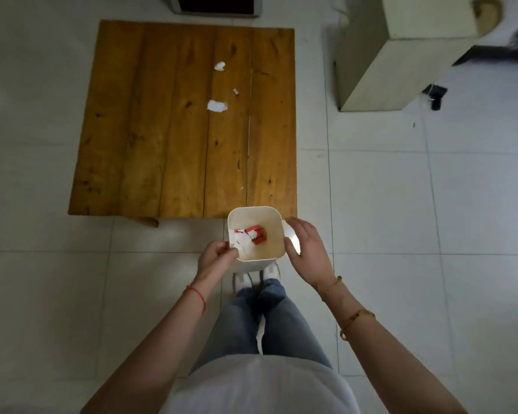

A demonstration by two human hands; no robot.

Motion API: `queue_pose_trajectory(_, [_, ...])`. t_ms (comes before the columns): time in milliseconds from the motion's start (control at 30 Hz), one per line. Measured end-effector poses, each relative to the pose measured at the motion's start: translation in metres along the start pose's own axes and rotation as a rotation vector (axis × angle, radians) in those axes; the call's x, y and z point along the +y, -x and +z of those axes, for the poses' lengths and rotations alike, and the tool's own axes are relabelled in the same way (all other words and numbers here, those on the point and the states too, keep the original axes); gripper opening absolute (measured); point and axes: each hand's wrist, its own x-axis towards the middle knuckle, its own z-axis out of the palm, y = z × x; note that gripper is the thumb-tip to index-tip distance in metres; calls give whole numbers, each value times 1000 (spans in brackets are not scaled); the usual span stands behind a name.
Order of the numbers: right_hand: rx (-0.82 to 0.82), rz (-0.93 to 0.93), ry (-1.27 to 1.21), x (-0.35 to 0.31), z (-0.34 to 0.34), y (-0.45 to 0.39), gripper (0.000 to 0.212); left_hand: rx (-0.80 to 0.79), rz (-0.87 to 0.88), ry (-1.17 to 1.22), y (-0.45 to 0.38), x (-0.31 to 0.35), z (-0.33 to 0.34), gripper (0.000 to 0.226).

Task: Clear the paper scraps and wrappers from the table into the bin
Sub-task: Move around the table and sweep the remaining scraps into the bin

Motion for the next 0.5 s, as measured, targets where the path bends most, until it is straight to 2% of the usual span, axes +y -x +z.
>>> queue_pose_trajectory(233, [173,82,-65,-23,-49,25,43,-58,101,-10,38,48,2,32])
queue_pose_trajectory(333, [225,123,-85,-18,-67,31,43,-114,118,-55,48,69,11,35])
queue_pose_trajectory(433, [277,137,-103,-5,-90,32,44,-162,125,-97,50,94,28,48])
queue_pose_trajectory(500, [310,146,-112,8,-109,32,43,-148,126,-84,51,111,43,44])
